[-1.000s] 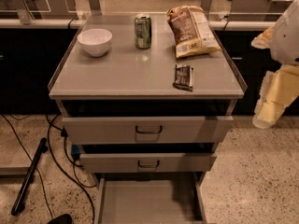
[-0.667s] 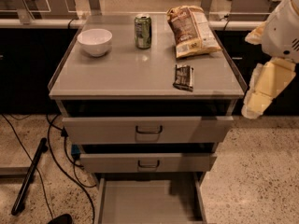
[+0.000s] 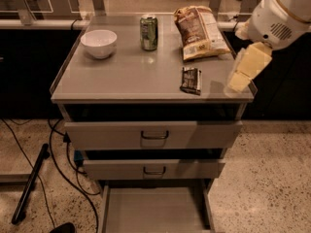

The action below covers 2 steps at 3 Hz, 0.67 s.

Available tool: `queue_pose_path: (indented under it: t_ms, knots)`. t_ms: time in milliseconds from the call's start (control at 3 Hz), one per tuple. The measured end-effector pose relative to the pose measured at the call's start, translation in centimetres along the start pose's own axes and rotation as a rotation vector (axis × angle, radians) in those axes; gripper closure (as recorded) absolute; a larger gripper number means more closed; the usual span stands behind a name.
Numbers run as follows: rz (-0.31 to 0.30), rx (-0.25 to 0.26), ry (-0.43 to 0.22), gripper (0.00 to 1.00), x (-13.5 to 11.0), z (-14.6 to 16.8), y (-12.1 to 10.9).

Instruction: Place rxbar chocolate into bottom drawer

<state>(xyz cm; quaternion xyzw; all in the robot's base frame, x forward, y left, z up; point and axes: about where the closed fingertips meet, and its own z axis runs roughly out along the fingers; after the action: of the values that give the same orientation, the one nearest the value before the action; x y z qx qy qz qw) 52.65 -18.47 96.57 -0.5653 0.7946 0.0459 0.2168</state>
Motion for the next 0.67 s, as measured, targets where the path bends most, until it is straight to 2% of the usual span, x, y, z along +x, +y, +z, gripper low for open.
queue_pose_path:
  t_ms: [667]
  knots:
    - [0.003,0.035,-0.096,0.0,-2.3,3.5,-4.7]
